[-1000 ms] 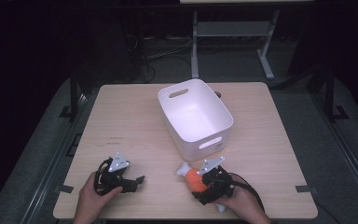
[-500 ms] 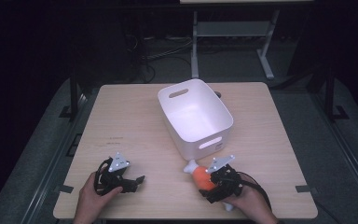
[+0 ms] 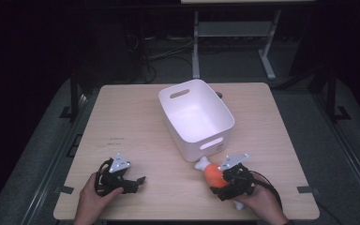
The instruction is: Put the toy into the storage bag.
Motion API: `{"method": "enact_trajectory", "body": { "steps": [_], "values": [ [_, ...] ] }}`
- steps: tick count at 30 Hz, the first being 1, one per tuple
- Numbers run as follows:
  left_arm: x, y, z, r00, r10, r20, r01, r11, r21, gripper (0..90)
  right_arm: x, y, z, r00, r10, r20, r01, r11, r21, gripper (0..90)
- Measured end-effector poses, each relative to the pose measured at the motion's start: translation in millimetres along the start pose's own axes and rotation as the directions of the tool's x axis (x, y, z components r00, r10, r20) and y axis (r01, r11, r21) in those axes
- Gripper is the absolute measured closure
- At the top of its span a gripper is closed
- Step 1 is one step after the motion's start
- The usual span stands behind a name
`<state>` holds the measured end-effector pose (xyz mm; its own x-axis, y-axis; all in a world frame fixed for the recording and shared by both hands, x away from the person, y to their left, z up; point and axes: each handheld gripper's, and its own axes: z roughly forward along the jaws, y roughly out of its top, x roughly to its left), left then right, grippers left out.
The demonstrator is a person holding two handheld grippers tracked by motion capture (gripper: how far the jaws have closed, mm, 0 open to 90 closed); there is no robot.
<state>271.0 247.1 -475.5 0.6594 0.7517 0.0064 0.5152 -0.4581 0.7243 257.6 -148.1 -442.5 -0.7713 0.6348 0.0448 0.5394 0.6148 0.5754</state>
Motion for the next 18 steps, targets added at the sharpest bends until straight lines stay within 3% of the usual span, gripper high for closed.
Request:
{"method": "enact_trajectory", "body": {
  "steps": [18],
  "values": [
    [0.1, 0.0, 0.0, 1.0000, 0.001, 0.000, -0.001, 1.0000, 0.001, 13.0, -19.1, -9.2, -12.2, 0.9983, 0.040, 0.042, -0.040, 0.999, -0.004, 19.4]
  ]
}}
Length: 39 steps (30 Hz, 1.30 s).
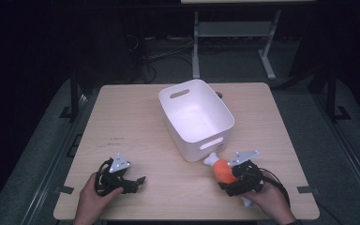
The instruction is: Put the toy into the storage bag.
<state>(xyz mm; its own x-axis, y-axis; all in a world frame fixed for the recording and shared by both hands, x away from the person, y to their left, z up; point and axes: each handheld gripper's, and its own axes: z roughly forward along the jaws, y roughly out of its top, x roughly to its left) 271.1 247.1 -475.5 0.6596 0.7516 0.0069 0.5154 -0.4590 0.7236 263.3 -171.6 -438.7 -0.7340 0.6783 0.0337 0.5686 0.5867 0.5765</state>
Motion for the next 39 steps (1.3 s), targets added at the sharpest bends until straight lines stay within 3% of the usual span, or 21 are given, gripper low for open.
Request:
{"method": "enact_trajectory", "body": {
  "steps": [16, 28, 39],
  "values": [
    [0.0, 0.0, 0.0, 1.0000, 0.000, 0.000, 0.000, 1.0000, -0.001, 13.0, -24.7, -10.1, -14.1, 0.9970, 0.055, 0.054, -0.054, 0.998, -0.026, 19.6],
    [0.0, 0.0, 0.0, 1.0000, 0.000, 0.000, 0.000, 1.0000, -0.001, 13.0, -48.5, -18.6, -28.1, 0.9877, 0.119, 0.102, -0.115, 0.992, -0.047, 19.8],
    [0.0, 0.0, 0.0, 1.0000, -0.001, 0.000, 0.001, 1.0000, -0.001, 13.0, -66.0, -18.8, -36.9, 0.9825, 0.138, 0.124, -0.131, 0.989, -0.063, 19.8]
  ]
}}
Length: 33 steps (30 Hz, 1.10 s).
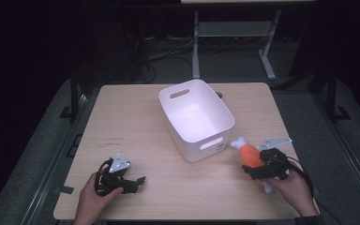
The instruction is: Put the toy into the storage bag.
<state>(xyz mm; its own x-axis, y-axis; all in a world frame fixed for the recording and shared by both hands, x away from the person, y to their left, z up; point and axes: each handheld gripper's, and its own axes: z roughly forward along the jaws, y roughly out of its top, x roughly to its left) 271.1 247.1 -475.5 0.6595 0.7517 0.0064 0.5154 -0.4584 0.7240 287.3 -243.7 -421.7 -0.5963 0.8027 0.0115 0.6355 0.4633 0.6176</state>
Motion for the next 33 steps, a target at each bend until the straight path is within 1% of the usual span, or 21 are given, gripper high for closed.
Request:
{"method": "enact_trajectory", "body": {
  "steps": [2, 4, 7, 16, 18, 19, 20, 30, 33],
  "values": [
    [0.0, 0.0, 0.0, 1.0000, -0.001, 0.000, 0.001, 1.0000, -0.001, 13.0, -3.9, 3.6, -3.4, 1.0000, 0.007, 0.003, -0.007, 1.000, -0.007, 19.8],
    [0.0, 0.0, 0.0, 1.0000, -0.001, 0.000, 0.001, 1.0000, -0.001, 13.0, -5.4, 5.0, -4.9, 1.0000, 0.004, 0.006, -0.004, 1.000, -0.010, 19.8],
    [0.3, 0.1, -0.2, 1.0000, 0.003, 0.000, -0.003, 1.0000, 0.004, 13.0, -10.5, 10.4, -12.2, 0.9998, 0.016, 0.011, -0.016, 0.999, -0.030, 19.8],
    [0.0, 0.0, 0.0, 1.0000, -0.001, 0.000, 0.001, 1.0000, -0.001, 13.0, -19.1, 19.7, -25.3, 0.9998, 0.014, 0.013, -0.013, 0.998, -0.059, 19.8],
    [-0.2, 0.0, 0.2, 1.0000, -0.003, 0.000, 0.003, 1.0000, -0.003, 13.0, -20.4, 25.2, -29.7, 0.9998, 0.017, 0.014, -0.016, 0.997, -0.073, 19.8],
    [-0.2, 0.0, 0.2, 1.0000, -0.003, 0.000, 0.003, 1.0000, -0.003, 13.0, -20.4, 25.2, -29.7, 0.9998, 0.017, 0.014, -0.016, 0.997, -0.073, 19.8],
    [-0.3, 0.0, 0.3, 1.0000, -0.005, 0.001, 0.005, 1.0000, -0.005, 13.0, -20.7, 29.4, -31.6, 0.9998, 0.011, 0.017, -0.010, 0.997, -0.080, 19.8],
    [-0.1, 0.0, 0.1, 1.0000, -0.002, 0.000, 0.002, 1.0000, -0.002, 13.0, -21.9, 43.8, -38.3, 0.9999, -0.001, 0.015, 0.002, 0.996, -0.085, 19.9],
    [0.1, 0.2, -0.1, 1.0000, 0.001, 0.000, -0.001, 1.0000, 0.001, 13.0, -24.0, 50.4, -42.0, 1.0000, -0.005, 0.008, 0.005, 0.996, -0.094, 19.9]
  ]
}}
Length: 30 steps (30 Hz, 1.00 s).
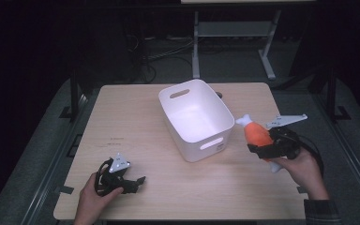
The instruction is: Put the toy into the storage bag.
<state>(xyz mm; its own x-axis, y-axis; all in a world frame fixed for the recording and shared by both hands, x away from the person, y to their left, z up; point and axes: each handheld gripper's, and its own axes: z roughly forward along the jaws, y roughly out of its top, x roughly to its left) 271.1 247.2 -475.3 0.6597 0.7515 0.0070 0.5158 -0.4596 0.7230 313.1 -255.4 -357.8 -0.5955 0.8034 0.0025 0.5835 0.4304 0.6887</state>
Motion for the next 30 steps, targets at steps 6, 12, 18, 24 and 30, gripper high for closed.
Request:
{"method": "enact_trajectory", "body": {
  "steps": [6, 12, 18, 24, 30],
  "values": [
    [-0.2, 0.0, 0.2, 1.0000, -0.002, 0.000, 0.002, 1.0000, -0.002, 13.0, -2.5, 10.2, -1.9, 0.9999, -0.011, -0.004, 0.011, 1.000, 0.000, 19.8],
    [-0.2, 0.0, 0.1, 1.0000, -0.002, 0.000, 0.002, 1.0000, -0.002, 13.0, -3.6, 23.9, -3.1, 0.9996, -0.027, -0.009, 0.027, 1.000, 0.001, 19.8],
    [-0.1, 0.0, 0.1, 1.0000, -0.002, 0.000, 0.002, 1.0000, -0.001, 13.0, -4.8, 37.7, -4.0, 0.9991, -0.037, -0.019, 0.037, 0.999, -0.002, 19.9],
    [-0.2, 0.0, 0.1, 1.0000, -0.001, 0.000, 0.001, 1.0000, -0.002, 13.1, -5.2, 50.4, -1.8, 0.9984, -0.046, -0.034, 0.046, 0.999, -0.009, 19.8],
    [-0.3, 0.0, 0.1, 1.0000, -0.001, -0.001, 0.001, 1.0000, -0.002, 13.1, -5.5, 66.8, 1.7, 0.9975, -0.057, -0.042, 0.057, 0.998, -0.009, 19.8]
  ]
}}
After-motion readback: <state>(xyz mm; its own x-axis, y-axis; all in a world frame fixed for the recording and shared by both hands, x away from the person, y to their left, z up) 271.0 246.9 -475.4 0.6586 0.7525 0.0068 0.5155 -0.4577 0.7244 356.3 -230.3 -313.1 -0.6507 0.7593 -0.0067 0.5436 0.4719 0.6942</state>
